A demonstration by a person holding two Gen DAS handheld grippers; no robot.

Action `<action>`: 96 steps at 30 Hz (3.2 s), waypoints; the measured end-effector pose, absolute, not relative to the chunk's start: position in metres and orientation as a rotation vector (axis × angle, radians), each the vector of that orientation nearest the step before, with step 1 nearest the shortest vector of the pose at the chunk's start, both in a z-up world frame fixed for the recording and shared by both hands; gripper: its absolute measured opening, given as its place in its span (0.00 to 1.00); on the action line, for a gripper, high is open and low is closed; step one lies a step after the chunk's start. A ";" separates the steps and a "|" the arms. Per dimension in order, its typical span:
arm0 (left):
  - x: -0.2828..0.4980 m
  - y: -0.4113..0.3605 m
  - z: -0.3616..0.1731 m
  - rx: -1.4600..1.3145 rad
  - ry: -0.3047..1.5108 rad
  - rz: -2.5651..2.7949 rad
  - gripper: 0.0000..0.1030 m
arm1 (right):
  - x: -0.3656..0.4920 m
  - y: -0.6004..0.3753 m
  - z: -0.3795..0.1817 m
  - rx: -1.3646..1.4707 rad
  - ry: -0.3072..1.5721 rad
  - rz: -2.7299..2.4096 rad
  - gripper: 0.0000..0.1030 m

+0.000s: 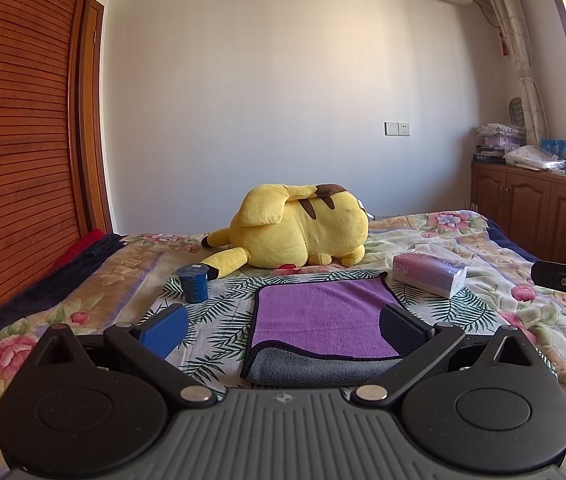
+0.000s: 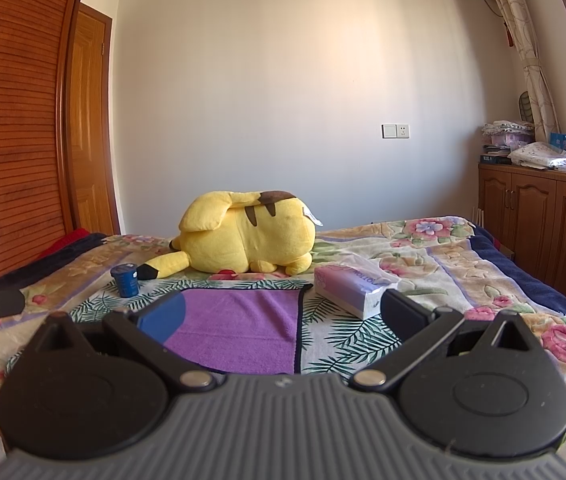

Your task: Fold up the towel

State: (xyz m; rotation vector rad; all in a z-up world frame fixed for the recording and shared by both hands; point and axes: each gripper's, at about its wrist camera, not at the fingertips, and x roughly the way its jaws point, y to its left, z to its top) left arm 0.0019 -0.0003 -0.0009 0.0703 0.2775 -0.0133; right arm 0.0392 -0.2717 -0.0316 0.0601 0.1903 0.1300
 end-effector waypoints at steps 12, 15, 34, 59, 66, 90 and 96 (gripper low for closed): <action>0.002 0.000 -0.001 0.071 0.278 -0.013 0.84 | 0.039 -0.271 -0.031 0.060 0.190 0.130 1.00; 0.002 0.000 -0.001 0.071 0.278 -0.013 0.84 | 0.039 -0.271 -0.031 0.060 0.190 0.131 1.00; 0.009 -0.010 -0.020 0.134 0.391 -0.021 0.84 | 0.054 -0.263 -0.037 0.038 0.261 0.139 1.00; 0.040 -0.017 -0.035 0.170 0.528 -0.048 0.84 | 0.101 -0.243 -0.056 -0.074 0.434 0.233 1.00; 0.051 -0.019 -0.036 0.189 0.537 -0.068 0.84 | 0.115 -0.237 -0.064 -0.105 0.490 0.261 1.00; 0.130 0.008 -0.050 0.227 0.603 -0.059 0.84 | 0.159 -0.233 -0.092 -0.135 0.593 0.294 1.00; 0.144 0.015 -0.057 0.227 0.624 -0.056 0.84 | 0.169 -0.233 -0.097 -0.124 0.614 0.307 1.00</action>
